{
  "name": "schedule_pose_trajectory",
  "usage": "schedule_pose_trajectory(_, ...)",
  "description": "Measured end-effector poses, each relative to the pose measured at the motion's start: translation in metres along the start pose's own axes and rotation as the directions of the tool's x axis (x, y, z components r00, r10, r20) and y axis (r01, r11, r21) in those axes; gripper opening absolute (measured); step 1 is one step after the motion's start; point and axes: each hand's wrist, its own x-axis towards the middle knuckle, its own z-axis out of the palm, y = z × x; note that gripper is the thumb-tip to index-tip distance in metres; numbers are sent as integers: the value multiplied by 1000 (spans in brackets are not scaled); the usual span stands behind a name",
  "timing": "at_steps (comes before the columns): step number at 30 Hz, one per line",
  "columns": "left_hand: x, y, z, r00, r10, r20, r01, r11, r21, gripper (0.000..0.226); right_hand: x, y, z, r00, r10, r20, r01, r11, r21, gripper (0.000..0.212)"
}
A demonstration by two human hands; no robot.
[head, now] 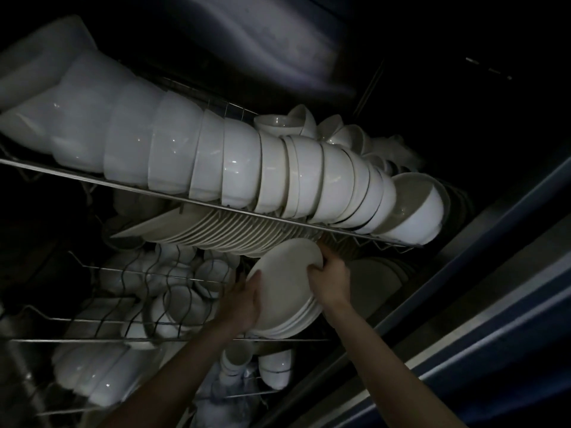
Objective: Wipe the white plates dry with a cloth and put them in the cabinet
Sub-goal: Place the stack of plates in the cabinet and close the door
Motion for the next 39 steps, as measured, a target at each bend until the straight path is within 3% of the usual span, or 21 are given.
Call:
schedule_pose_trajectory(4, -5, -8, -8, 995, -100, 9, 99, 992, 81, 52, 2, 7, 4, 997, -53, 59, 62, 984, -166, 58)
schedule_pose_trajectory(9, -6, -23, -10, 985, -158, 76, 145, 977, 154, 54, 0, 22, 8, 983, -161, 87, 177, 959, -220, 56)
schedule_pose_trajectory(20, -16, -10, -20, 975, -206, 80, 189, 966, 178, 54, 6, 43, 6, 977, -191, 98, 205, 966, -157, 53)
schedule_pose_trajectory(29, -14, -29, -22, 989, -145, -8, 144, 969, 201, 53, -5, 44, 8, 996, -64, 58, 62, 998, 32, 59)
schedule_pose_trajectory(33, -15, -36, -27, 989, -149, 2, 144, 956, 255, 52, -12, 46, 6, 998, -26, 60, 25, 1000, 16, 63)
schedule_pose_trajectory(39, -22, -21, -37, 994, -108, 5, 103, 963, 249, 51, -24, 45, 1, 996, -90, 28, 91, 995, -38, 65)
